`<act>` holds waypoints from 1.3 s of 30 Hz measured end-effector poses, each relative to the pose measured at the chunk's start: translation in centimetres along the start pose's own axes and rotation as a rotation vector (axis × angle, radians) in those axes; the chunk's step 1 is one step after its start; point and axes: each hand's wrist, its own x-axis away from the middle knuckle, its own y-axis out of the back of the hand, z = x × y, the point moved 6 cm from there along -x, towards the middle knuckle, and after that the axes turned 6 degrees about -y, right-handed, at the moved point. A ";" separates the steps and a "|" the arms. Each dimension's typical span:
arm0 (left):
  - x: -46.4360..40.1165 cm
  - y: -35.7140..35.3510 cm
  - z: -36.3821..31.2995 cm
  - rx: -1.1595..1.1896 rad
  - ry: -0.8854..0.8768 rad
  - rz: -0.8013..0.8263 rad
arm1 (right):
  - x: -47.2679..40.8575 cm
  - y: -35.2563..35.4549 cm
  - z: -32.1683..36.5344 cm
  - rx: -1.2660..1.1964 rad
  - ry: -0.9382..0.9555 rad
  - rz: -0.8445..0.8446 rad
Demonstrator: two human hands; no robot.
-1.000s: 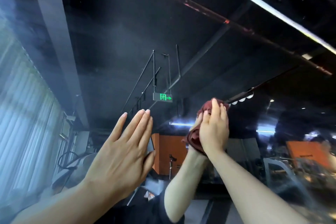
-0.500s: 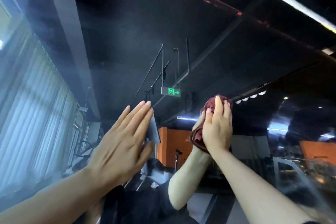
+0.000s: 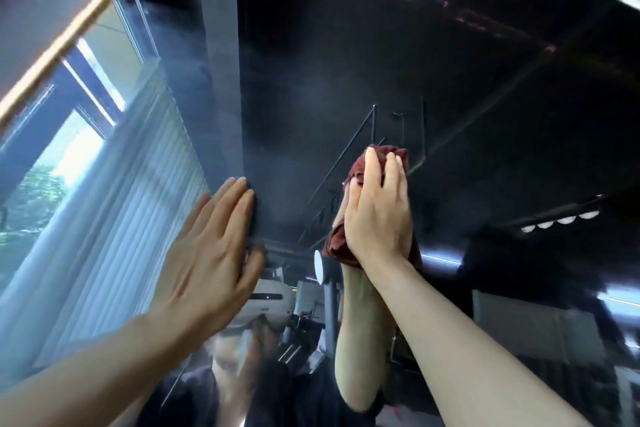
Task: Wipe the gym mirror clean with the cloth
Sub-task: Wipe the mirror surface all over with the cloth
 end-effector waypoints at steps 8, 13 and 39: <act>0.1 -0.2 -1.0 -0.108 -0.061 0.004 | 3.7 -1.3 5.2 -0.051 0.394 0.123; 0.1 -0.5 -1.3 -0.162 -0.051 0.032 | 2.6 0.7 -1.1 -0.073 -0.010 -0.032; 12.2 -2.7 -14.7 0.235 -0.130 0.144 | 19.5 3.9 -6.7 -0.001 -0.010 0.001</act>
